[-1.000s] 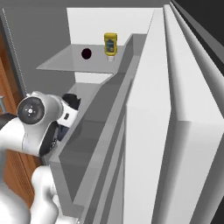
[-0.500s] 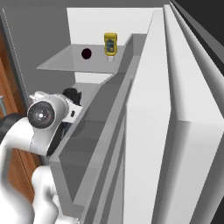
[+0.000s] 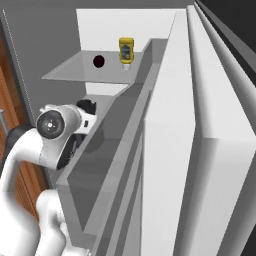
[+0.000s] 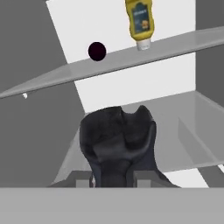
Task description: Move the mustard and eggplant from the second highest shelf to the top shelf to make space. Then, place the pitcher from the counter on the cleared second highest shelf.
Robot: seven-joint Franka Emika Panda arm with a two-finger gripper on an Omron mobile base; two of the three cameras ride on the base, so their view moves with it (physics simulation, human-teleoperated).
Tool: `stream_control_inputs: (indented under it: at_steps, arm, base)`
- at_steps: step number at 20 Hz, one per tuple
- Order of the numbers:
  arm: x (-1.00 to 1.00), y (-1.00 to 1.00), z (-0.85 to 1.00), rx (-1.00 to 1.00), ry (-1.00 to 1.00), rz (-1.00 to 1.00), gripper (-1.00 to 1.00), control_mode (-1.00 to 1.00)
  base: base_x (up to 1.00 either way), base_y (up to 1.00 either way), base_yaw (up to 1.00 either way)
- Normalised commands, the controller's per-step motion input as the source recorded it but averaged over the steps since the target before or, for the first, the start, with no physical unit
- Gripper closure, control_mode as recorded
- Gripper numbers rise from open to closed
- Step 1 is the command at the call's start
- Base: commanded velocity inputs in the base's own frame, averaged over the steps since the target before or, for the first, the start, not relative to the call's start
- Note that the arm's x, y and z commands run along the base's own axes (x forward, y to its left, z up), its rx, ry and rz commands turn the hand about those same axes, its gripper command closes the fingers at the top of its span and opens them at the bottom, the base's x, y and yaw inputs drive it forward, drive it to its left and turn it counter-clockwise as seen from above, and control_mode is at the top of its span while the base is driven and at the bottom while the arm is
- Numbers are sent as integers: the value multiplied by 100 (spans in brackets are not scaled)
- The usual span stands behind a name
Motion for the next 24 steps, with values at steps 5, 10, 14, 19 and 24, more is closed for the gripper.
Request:
stream_control_inputs:
  at_steps: [5,10,14,19,24]
  arm:
    - [30,0,-14,-7,0,0,100,-100]
    - [43,0,-13,-3,0,0,100,-100]
    - [43,0,-13,0,0,0,100,-100]
    - [45,0,-11,0,0,0,100,-100]
    - [47,0,-9,0,0,0,100,-100]
  base:
    - [0,0,0]
    - [0,0,0]
    - [0,0,0]
    - [0,0,0]
    - [0,0,0]
